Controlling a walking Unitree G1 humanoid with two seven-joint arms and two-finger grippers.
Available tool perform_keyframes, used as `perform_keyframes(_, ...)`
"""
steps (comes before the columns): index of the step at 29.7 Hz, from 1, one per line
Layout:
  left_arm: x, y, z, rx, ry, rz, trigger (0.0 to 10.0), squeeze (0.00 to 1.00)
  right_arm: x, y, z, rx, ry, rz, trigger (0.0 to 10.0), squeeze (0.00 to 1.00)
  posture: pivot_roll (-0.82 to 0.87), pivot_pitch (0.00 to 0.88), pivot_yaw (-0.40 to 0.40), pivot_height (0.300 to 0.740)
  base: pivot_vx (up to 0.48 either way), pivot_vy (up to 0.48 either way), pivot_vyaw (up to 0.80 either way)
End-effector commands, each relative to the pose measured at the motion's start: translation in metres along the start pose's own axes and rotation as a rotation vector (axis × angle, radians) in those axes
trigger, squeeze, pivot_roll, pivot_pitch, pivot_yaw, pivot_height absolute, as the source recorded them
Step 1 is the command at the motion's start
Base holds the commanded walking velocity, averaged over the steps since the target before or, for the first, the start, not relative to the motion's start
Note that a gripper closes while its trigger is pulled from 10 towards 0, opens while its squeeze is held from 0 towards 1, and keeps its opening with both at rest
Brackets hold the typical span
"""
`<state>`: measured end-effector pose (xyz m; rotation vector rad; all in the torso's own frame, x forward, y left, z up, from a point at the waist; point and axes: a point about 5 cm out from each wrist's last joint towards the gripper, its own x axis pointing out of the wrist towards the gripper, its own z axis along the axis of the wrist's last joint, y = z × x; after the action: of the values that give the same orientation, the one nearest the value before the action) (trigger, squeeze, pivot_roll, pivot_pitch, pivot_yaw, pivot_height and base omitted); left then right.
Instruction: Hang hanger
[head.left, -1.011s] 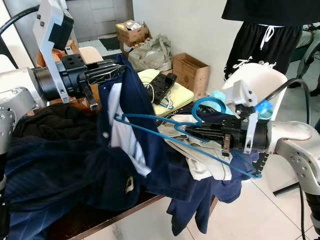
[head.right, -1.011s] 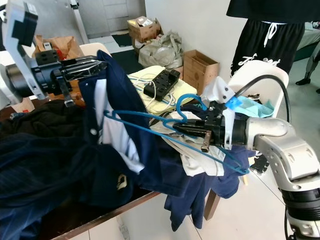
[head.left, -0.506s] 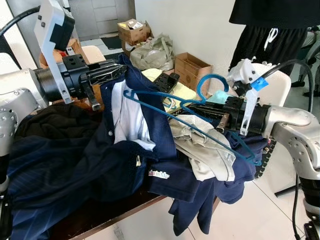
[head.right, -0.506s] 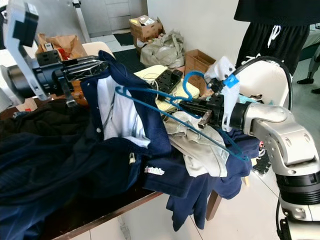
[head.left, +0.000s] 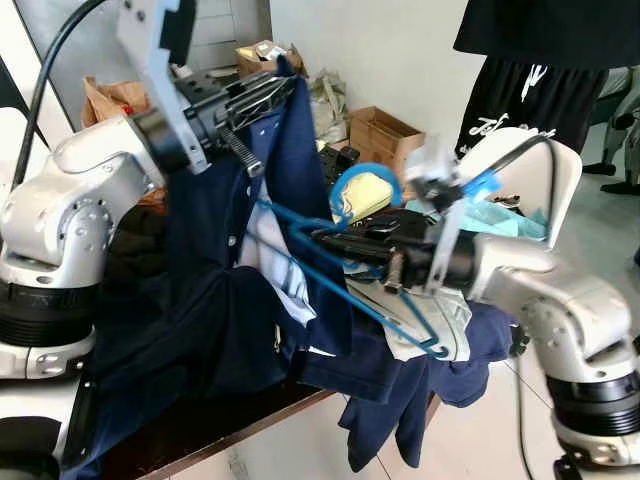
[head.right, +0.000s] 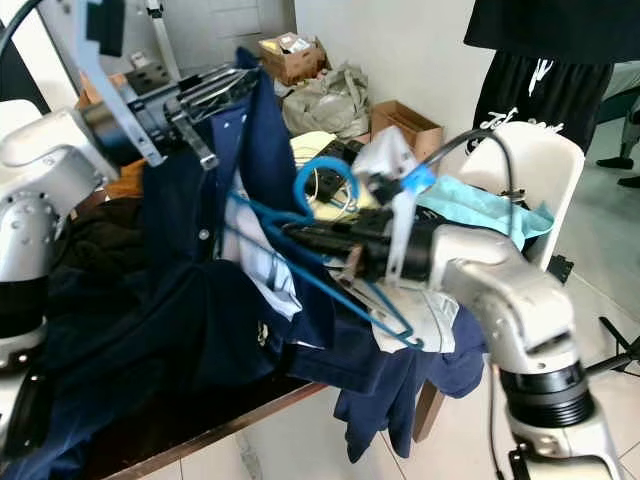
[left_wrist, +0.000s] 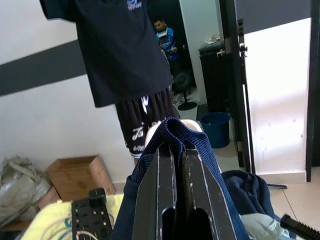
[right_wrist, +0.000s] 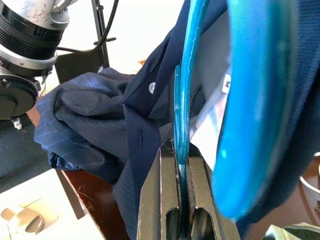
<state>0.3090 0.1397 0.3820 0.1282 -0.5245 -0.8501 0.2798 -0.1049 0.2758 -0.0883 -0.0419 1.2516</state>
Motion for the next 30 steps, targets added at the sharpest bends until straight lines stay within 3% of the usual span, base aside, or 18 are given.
perform_keyframes(1, 0.008, -0.008, 0.003, -0.028, -0.022, -0.048, 10.0, 0.0, 0.009, 0.002, 0.001, 0.008, -0.007, 0.007, 10.0, 0.0, 0.02, 0.0, 0.047, 0.74, 0.0, 0.0, 0.0)
perform_keyframes(3, 0.013, -0.014, 0.004, -0.06, -0.037, -0.084, 10.0, 0.0, 0.014, 0.0, 0.001, 0.019, -0.016, -0.016, 10.0, 0.0, 0.02, 0.0, 0.047, 0.74, 0.0, 0.0, 0.0)
perform_keyframes(6, 0.019, -0.063, -0.002, -0.199, -0.043, -0.285, 10.0, 0.0, 0.031, -0.032, 0.004, 0.125, -0.089, -0.292, 10.0, 0.0, 0.02, 0.0, 0.052, 0.74, 0.0, 0.0, 0.0)
perform_keyframes(10, 0.012, -0.076, -0.01, -0.223, 0.0, -0.33, 10.0, 0.0, 0.03, -0.049, 0.006, 0.19, -0.114, -0.429, 10.0, 0.0, 0.02, 0.0, 0.043, 0.74, 0.0, 0.0, 0.0)
perform_keyframes(17, -0.008, -0.072, -0.014, -0.238, 0.036, -0.273, 10.0, 0.0, 0.02, -0.069, 0.008, 0.232, -0.136, -0.585, 10.0, 0.0, 0.03, 0.0, 0.03, 0.74, 0.0, 0.0, 0.0)
perform_keyframes(24, -0.015, -0.066, -0.008, -0.242, 0.023, -0.225, 10.0, 0.0, 0.02, -0.075, 0.008, 0.254, -0.144, -0.638, 10.0, 0.0, 0.03, 0.0, 0.027, 0.74, 0.0, 0.0, 0.0)
perform_keyframes(29, -0.036, -0.054, 0.003, -0.219, 0.022, -0.163, 10.0, 0.0, 0.017, -0.08, 0.012, 0.29, -0.202, -0.678, 10.0, 0.0, 0.03, 0.0, 0.027, 0.74, 0.0, 0.0, 0.0)
perform_keyframes(30, -0.043, -0.055, 0.006, -0.227, 0.024, -0.172, 10.0, 0.44, 0.016, -0.081, 0.016, 0.295, -0.239, -0.677, 10.0, 0.0, 0.03, 0.0, 0.027, 0.74, 0.0, 0.0, 0.0)
